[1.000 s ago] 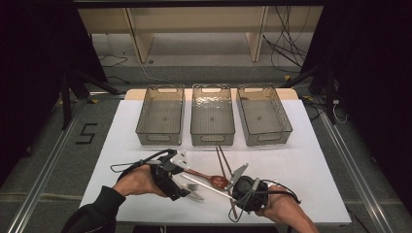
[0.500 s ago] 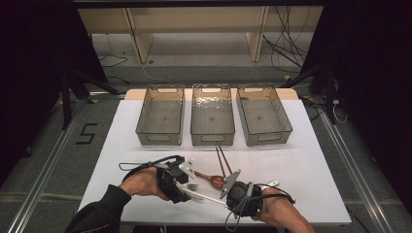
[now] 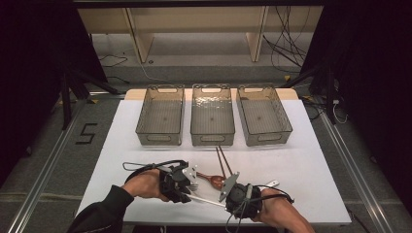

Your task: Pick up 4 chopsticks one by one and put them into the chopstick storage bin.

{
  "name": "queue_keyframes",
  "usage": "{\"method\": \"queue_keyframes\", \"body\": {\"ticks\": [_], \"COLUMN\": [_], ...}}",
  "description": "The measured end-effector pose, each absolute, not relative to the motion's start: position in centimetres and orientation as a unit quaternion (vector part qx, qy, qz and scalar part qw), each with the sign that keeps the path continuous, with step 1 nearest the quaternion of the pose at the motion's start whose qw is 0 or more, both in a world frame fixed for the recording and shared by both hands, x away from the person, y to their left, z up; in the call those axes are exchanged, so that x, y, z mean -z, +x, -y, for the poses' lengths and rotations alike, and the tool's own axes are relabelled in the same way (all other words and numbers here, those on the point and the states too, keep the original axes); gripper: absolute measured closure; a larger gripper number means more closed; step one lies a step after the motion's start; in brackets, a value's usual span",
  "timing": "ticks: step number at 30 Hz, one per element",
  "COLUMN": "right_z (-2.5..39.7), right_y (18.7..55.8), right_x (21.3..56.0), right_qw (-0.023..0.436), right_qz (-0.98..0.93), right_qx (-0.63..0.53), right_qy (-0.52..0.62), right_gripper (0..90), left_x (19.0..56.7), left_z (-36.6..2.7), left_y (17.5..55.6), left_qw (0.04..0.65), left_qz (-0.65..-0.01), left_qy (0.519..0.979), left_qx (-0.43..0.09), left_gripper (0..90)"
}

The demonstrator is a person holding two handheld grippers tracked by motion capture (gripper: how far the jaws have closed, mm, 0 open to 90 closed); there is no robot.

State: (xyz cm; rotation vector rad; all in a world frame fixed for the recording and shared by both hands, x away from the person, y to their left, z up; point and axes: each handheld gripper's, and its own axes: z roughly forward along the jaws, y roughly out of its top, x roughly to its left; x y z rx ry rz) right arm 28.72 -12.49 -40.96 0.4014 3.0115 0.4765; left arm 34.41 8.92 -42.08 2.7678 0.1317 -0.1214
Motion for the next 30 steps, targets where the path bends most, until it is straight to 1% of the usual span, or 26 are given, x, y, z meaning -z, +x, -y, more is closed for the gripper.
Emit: {"method": "queue_keyframes", "body": {"ticks": [4,7,9,11,12,14,16,19,23,26,30], "right_z": [12.6,13.0,13.5,13.9,14.2,14.8,15.5,16.2,16.5,16.7,17.2], "right_y": [28.7,28.8,28.9,29.1,29.2,29.5,29.7,29.8,30.2,30.5,31.0], "right_x": [40.9,40.8,40.5,40.1,39.8,39.1,38.3,37.6,37.7,37.8,38.0], "right_qw": [0.038,0.042,0.047,0.05,0.053,0.061,0.069,0.076,0.084,0.079,0.075], "right_qz": [-0.979,-0.979,-0.975,-0.974,-0.972,-0.965,-0.957,-0.946,-0.936,-0.928,-0.914], "right_qx": [-0.154,-0.161,-0.169,-0.17,-0.17,-0.186,-0.209,-0.238,-0.246,-0.256,-0.267], "right_qy": [0.124,0.119,0.133,0.144,0.154,0.173,0.187,0.206,0.237,0.259,0.295], "right_gripper": [85.5,82.6,77.1,69.0,66.4,58.7,55.3,45.7,39.5,36.7,33.2], "left_x": [42.3,42.2,42.0,41.9,41.9,41.7,41.5,41.4,41.2,40.9,40.2], "left_z": [-9.0,-8.9,-8.8,-8.9,-9.0,-9.4,-9.9,-10.4,-11.2,-11.8,-12.7], "left_y": [34.1,33.6,33.3,33.4,33.6,33.8,34.2,34.7,35.5,36.0,36.6], "left_qw": [0.184,0.188,0.193,0.189,0.19,0.2,0.205,0.205,0.221,0.231,0.247], "left_qz": [-0.026,-0.004,-0.004,-0.01,-0.013,-0.03,-0.042,-0.064,-0.107,-0.135,-0.174], "left_qy": [0.981,0.979,0.978,0.979,0.979,0.977,0.976,0.976,0.969,0.963,0.953], "left_qx": [0.059,0.074,0.077,0.069,0.066,0.062,0.057,0.042,0.025,0.015,-0.01], "left_gripper": [77.3,80.8,82.7,82.9,83.0,83.0,83.0,82.9,82.9,82.9,82.9]}}
